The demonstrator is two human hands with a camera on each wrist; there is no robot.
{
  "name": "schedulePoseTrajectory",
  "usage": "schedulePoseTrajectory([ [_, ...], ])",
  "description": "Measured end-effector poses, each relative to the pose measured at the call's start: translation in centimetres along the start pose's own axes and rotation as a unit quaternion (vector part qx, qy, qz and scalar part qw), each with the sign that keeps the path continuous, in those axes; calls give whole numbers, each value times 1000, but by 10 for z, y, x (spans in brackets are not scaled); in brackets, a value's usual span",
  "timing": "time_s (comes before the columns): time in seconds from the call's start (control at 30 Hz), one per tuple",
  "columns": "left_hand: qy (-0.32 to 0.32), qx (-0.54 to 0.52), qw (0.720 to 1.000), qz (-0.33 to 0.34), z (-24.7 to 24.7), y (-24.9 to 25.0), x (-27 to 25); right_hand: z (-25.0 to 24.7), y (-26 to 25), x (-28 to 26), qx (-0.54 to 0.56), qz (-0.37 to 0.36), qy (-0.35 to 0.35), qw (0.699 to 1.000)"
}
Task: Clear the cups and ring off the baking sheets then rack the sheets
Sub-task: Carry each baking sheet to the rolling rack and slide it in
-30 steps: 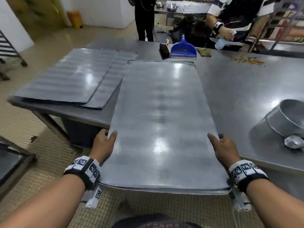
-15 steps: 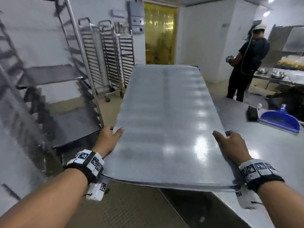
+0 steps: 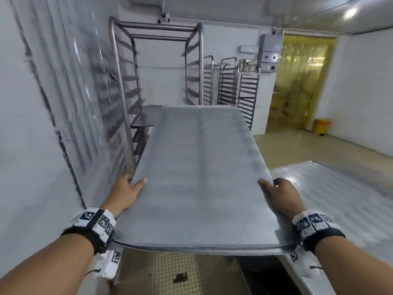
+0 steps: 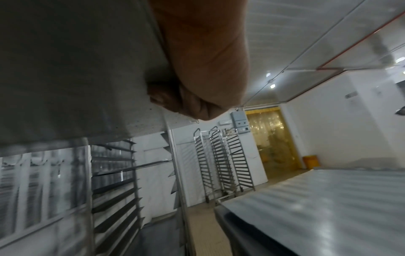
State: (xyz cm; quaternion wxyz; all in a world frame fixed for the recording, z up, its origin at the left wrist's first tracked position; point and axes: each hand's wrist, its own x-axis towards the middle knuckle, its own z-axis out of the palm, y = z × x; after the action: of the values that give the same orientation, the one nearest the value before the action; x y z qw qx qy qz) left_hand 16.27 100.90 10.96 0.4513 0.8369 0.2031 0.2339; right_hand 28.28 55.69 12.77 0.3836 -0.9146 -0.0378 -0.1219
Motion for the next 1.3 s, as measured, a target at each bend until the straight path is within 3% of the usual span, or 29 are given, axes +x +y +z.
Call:
schedulePoseTrajectory([
  [0.17, 25, 25, 999, -38, -19, -42, 36, 79, -25, 54, 1, -18, -64, 998],
  [0.37, 14, 44, 994, -100, -25, -99, 61, 139, -30, 81, -4, -57, -135, 989],
  [0.53, 10, 84, 988, -127, -18, -111, 72, 177, -14, 102, 0, -21, -162, 987],
  [0.77, 22, 88, 985, -149, -5, -114, 101, 200, -21, 132, 12, -24, -167, 986],
  [1.3, 44, 103, 975, -194, 69, -135, 231, 289, -20, 278, 12, -15, -198, 980],
])
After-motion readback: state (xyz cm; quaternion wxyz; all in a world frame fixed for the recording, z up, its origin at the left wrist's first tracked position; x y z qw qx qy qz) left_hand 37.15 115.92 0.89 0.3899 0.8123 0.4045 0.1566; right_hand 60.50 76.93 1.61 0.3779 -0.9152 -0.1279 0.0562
